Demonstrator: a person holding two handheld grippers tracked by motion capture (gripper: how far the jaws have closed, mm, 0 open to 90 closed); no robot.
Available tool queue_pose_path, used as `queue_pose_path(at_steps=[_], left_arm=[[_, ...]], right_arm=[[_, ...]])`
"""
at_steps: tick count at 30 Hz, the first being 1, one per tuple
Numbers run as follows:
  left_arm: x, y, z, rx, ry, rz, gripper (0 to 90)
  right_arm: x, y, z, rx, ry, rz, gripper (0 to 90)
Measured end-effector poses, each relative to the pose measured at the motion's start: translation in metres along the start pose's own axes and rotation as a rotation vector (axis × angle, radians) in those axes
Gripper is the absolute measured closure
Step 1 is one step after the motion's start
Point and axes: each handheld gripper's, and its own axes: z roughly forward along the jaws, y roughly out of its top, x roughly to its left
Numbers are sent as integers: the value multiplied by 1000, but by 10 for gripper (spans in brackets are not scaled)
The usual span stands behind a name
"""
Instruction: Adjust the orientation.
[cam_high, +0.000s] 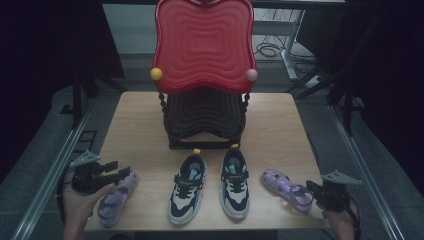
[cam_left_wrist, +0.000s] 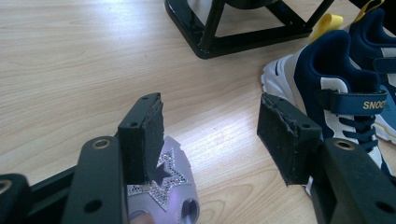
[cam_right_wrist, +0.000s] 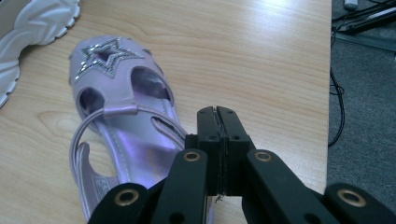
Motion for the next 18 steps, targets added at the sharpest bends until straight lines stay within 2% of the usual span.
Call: queue_pose_path(at_steps=[12, 16, 18], left_arm=[[-3, 1, 0, 5, 2, 11, 411], [-4, 1, -1, 13, 7, 17, 411], [-5, 0, -4, 12, 8, 16, 412]], right_arm=[[1, -3, -6, -5, 3, -3, 887], [0, -2, -10, -37, -9, 4, 874], [-1, -1, -13, -57, 2, 14, 874]])
